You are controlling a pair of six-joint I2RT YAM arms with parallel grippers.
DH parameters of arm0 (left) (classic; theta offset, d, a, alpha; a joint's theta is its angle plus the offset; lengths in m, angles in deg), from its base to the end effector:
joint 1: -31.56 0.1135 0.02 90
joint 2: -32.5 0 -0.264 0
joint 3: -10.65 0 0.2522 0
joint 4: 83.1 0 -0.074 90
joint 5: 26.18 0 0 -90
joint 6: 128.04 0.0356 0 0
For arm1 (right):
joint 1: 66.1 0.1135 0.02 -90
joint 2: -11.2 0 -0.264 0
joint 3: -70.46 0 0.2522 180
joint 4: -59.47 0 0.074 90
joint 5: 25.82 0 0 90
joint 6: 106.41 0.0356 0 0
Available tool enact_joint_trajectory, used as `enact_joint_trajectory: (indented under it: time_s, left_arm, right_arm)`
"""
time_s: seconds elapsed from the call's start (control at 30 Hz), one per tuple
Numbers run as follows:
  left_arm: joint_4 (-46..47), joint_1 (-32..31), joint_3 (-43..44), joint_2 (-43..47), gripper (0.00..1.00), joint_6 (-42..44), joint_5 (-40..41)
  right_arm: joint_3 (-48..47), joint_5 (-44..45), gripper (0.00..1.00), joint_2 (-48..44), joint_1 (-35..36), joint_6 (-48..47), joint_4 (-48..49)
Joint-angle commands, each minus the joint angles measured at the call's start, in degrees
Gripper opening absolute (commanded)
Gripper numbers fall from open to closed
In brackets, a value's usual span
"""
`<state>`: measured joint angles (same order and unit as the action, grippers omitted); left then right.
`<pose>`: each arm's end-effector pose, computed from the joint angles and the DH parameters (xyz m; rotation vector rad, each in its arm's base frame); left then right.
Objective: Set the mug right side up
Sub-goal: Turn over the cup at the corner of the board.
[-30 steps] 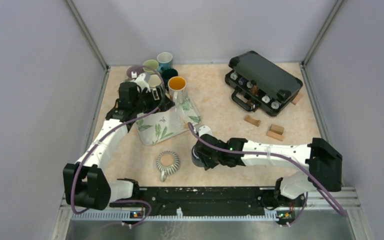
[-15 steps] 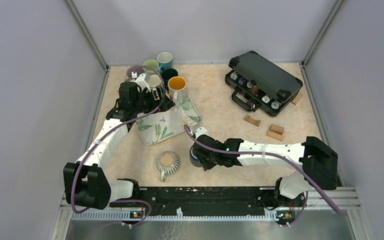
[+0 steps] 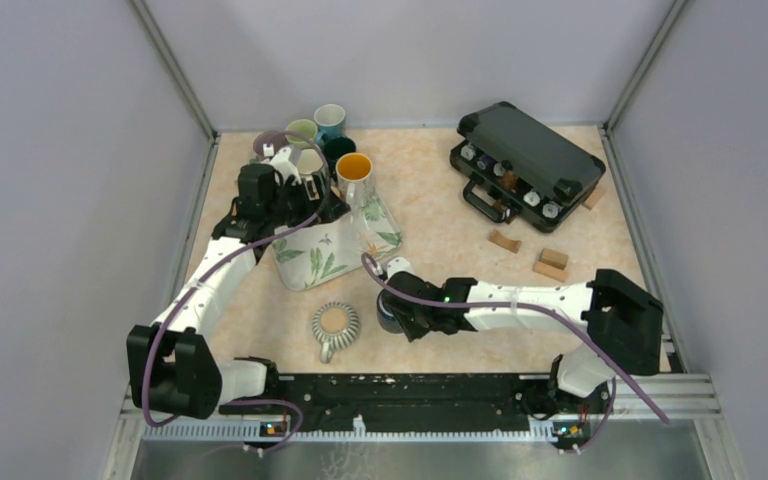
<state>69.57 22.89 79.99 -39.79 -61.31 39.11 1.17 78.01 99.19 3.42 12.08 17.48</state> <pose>0.2779 -0.0574 0.2984 -0.0050 2.1435 -0.7838 0.1139 0.2807 0.2018 -0.8376 2.4748 0.3077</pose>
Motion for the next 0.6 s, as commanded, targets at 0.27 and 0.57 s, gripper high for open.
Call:
enact_joint_trajectory:
  time_s: [0.27, 0.57]
  left_arm:
    - [2.61, 0.31, -0.62, -0.05, 0.98, -0.20, -1.37]
    - [2.83, 0.31, -1.03, 0.47, 0.98, -1.11, -2.06]
  right_arm:
    - [-3.48, 1.88, 0.27, 2.81, -1.00, -0.89, 3.51]
    - [-3.13, 3.27, 0.05, 2.78, -1.52, -0.01, 5.11]
